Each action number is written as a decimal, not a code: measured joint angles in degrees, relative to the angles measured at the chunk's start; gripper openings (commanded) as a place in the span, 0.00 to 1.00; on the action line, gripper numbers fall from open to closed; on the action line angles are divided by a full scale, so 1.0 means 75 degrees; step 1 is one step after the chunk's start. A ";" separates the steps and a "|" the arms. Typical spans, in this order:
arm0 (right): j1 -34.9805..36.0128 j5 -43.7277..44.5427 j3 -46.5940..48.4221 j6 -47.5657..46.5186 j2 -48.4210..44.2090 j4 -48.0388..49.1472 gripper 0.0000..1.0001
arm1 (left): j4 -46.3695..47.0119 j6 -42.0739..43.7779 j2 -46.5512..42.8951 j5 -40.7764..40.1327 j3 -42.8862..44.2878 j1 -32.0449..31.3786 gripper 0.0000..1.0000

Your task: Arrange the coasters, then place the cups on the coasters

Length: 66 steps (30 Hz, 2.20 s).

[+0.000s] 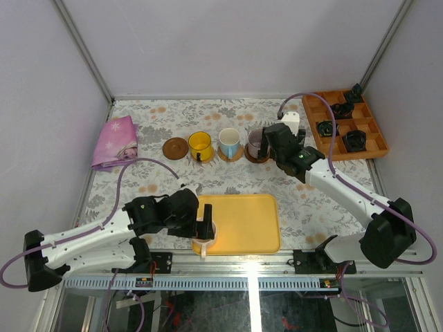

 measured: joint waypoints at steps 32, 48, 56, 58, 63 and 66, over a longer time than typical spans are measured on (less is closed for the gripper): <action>0.0000 -0.0041 -0.0437 0.0428 -0.0484 -0.0058 0.90 | 0.0650 0.1396 0.2095 -0.1647 0.0283 -0.0335 0.97; 0.0000 0.0087 -0.0609 0.0542 -0.0682 -0.0076 0.90 | 0.2838 0.4130 0.3325 -0.1565 0.0801 0.0376 1.00; -0.0003 0.0268 -0.0699 0.0545 -0.0901 -0.0119 0.90 | 0.3060 0.4453 0.3436 -0.1562 0.1023 0.0376 1.00; -0.0003 0.0271 -0.0737 0.0545 -0.0901 -0.0119 0.90 | 0.2984 0.4415 0.3322 -0.1568 0.1023 0.0376 1.00; -0.0003 0.0268 -0.0769 0.0548 -0.0898 -0.0122 0.90 | 0.2661 0.4121 0.2777 -0.1655 0.0982 0.0376 1.00; -0.0003 0.0265 -0.0778 0.0571 -0.0898 -0.0111 0.91 | 0.2463 0.3850 0.2375 -0.1751 0.0810 0.0376 1.00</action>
